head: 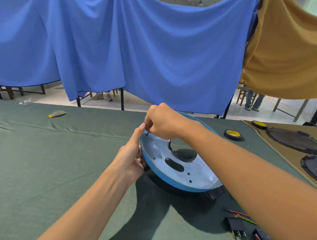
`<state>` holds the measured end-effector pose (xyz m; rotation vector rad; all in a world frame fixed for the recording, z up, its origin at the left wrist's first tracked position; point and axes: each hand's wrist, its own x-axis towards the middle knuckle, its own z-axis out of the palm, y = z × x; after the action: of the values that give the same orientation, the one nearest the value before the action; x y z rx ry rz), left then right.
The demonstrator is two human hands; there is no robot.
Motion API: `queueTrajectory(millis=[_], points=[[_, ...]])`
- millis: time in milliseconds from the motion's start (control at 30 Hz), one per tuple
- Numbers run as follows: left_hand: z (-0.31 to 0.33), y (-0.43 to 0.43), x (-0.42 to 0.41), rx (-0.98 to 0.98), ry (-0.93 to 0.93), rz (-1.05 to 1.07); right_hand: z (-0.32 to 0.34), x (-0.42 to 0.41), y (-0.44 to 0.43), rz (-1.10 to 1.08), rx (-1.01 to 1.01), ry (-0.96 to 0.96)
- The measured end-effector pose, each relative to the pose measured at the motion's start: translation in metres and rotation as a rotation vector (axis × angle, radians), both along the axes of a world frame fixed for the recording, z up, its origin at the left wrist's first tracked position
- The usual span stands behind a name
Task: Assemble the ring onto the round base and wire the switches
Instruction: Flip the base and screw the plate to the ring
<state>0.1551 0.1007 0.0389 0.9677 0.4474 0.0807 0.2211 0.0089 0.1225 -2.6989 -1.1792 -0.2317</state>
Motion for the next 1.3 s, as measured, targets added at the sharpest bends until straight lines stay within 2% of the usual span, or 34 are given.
queueTrajectory(millis=[300,800,1100,1300], points=[[-0.027,0.000,0.014,-0.080,0.060,-0.002,-0.022,0.011,0.014,-0.008,-0.095,0.131],[-0.034,0.007,0.014,-0.060,0.009,-0.060,-0.041,0.023,0.002,0.008,0.140,0.225],[-0.034,0.006,0.016,-0.060,0.035,-0.051,-0.043,0.015,0.011,0.012,0.136,0.198],[-0.036,0.008,0.018,-0.081,0.024,-0.053,-0.038,0.017,0.007,-0.016,0.143,0.291]])
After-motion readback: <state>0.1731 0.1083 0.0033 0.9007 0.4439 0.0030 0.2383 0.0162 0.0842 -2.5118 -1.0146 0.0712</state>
